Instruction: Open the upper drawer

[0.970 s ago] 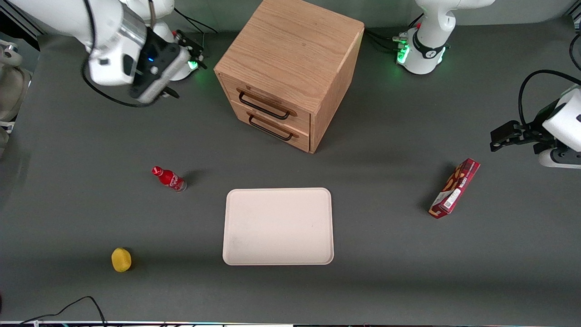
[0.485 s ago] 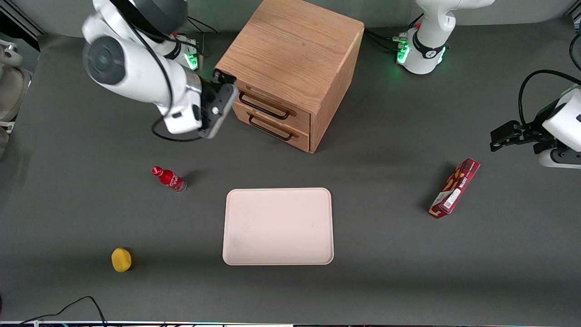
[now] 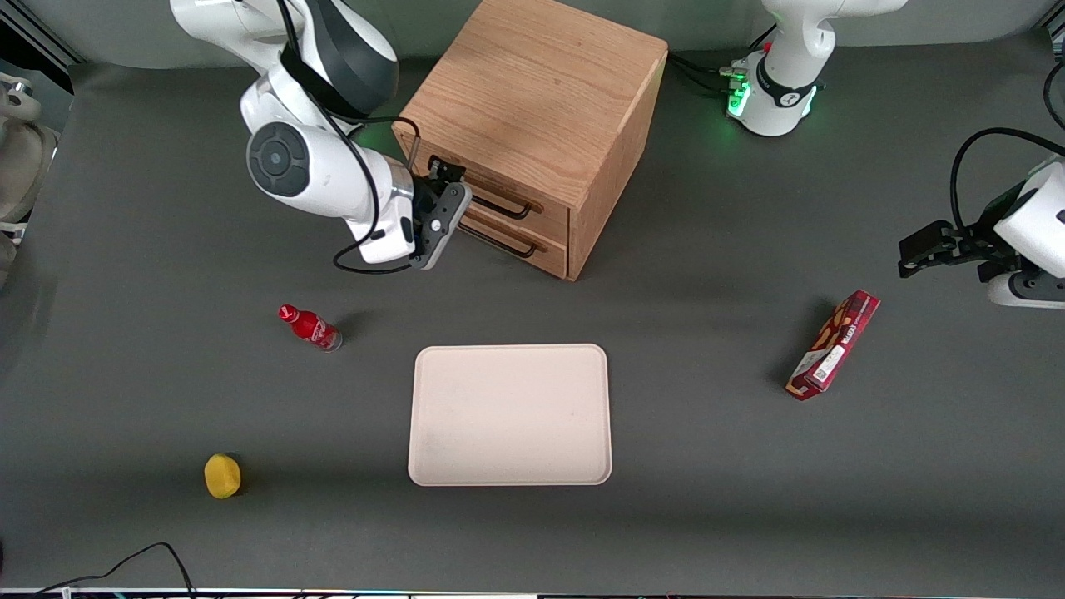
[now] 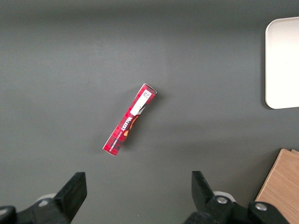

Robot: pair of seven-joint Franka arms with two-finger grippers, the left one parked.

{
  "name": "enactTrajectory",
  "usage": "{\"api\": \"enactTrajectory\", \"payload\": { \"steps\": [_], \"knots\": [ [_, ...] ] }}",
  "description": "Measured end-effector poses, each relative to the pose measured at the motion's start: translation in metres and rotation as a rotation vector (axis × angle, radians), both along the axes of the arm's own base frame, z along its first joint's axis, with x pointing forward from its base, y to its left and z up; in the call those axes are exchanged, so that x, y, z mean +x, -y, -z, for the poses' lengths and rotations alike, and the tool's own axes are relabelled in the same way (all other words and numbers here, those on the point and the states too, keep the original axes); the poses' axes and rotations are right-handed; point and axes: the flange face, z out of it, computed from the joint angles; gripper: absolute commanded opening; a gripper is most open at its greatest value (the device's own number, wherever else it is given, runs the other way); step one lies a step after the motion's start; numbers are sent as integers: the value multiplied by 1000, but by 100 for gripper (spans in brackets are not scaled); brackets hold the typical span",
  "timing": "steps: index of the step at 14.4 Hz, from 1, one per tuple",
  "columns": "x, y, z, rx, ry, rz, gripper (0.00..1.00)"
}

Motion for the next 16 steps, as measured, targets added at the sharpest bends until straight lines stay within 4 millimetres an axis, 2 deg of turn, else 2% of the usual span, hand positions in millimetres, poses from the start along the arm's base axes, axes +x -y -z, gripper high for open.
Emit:
{"api": "enactTrajectory", "payload": {
  "steps": [4,16],
  "knots": [
    [-12,-11,16,17,0,6,100],
    [-15,-14,45,31,32,41,100]
  ]
}}
